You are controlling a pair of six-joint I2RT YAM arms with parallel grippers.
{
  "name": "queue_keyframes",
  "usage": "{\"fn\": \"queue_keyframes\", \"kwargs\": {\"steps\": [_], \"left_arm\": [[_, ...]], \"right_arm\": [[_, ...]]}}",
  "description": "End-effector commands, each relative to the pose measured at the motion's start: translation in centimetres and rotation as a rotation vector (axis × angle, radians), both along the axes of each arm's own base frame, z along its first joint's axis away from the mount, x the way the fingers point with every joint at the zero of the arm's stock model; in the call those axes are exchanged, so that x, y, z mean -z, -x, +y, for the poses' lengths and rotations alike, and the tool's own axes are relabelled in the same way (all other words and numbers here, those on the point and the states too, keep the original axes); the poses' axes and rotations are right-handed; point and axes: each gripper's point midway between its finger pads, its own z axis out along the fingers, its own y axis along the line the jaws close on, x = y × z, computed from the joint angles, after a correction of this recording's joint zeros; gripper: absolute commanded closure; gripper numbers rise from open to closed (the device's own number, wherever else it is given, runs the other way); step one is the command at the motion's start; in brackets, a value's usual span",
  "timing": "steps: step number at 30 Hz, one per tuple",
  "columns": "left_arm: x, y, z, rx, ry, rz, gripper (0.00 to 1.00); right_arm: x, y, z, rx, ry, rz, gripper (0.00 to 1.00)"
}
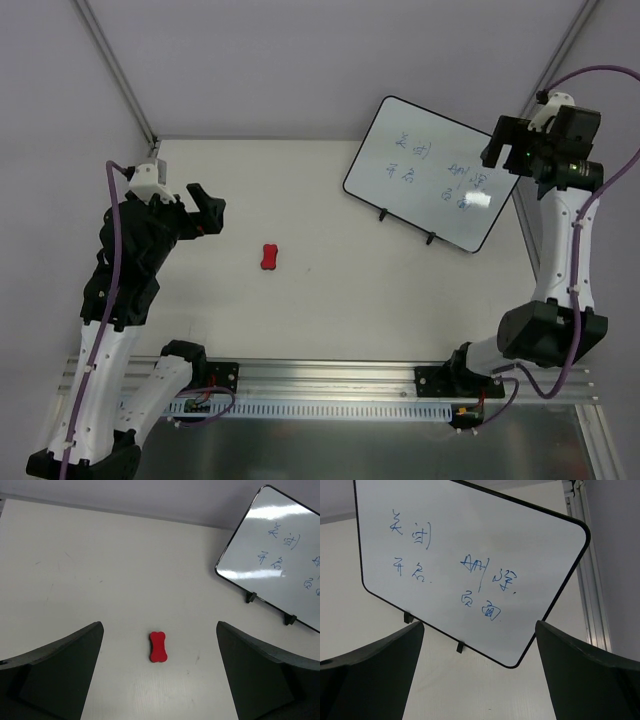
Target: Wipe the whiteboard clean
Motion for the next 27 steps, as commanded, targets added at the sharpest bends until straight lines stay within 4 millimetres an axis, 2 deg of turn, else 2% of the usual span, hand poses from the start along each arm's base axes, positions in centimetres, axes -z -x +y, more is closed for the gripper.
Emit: {"fn": "queue_keyframes", "kwargs": {"steps": [1,3,7,8,11,13,19,22,27], "left_arm": [[-0.2,0.1,-0.7,0.023,0.038,-0.015,0.01],[0.0,-0.2,-0.7,0.023,0.035,-0.009,0.01],[0.1,-0.6,-0.8,0.022,0.03,0.003,0.01],[0.1,-0.8,-0.8,0.017,0.03,0.007,0.01],[0.0,-1.5,-1.1,0.027,0.038,0.023,0.01],[-0.3,-2.0,-1.5,0.039,0.041,0.029,0.01],[-0.8,-3.4,-1.7,0.047,0.017,0.041,0.01],[-1.1,-3.8,-2.1,0.071,0.008,0.039,0.01],[-0.9,-4.3,-2.6,0.094,0.009,0.054,0.01]], "right_arm": [[0.3,-1.5,-4.1,0.022,-0.15,-0.019,0.01],[1.3,-2.6,-5.1,-0.004,-0.217,-0.048,0.04],[4.1,-4.0,-7.8,-0.029,-0.158,-0.062,0.07],[5.7,-4.6,-8.4,-0.035,-0.164,-0.033,0.09],[6.5,-5.4,-9.8,-0.074,-0.164,-0.033,0.11],[8.1,-6.2,-10.4,-0.097,-0.194,-0.014,0.12],[11.1,-7.8,-11.5,-0.143,-0.216,0.014,0.13],[12.2,-8.3,-11.4,-0.182,-0.245,0.019,0.13],[12.2,-8.9,-10.9,-0.261,-0.296,-0.011,0.17]]}}
